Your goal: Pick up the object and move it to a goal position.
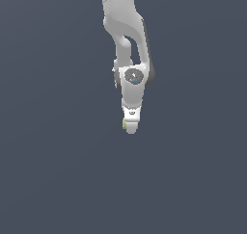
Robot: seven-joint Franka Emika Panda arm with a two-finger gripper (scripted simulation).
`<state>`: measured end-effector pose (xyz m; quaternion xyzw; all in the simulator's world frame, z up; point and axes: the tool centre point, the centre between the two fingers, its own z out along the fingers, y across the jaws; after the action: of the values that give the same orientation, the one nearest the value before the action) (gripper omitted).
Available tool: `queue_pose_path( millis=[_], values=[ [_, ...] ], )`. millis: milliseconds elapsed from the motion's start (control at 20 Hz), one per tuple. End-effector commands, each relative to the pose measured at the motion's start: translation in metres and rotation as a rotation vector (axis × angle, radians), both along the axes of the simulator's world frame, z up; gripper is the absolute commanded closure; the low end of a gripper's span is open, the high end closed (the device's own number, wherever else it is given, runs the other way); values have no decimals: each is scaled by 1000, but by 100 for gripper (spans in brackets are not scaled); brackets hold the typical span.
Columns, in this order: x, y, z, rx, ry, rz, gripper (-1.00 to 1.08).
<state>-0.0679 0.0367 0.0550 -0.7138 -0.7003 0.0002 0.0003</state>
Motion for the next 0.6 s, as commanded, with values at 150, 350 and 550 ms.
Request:
queue_pose_path(
  millis=[150, 350, 550],
  values=[
    [0, 0, -16, 0, 0, 1, -92],
    [0, 0, -17, 0, 0, 1, 108],
    [0, 0, -17, 0, 0, 1, 108]
  ],
)
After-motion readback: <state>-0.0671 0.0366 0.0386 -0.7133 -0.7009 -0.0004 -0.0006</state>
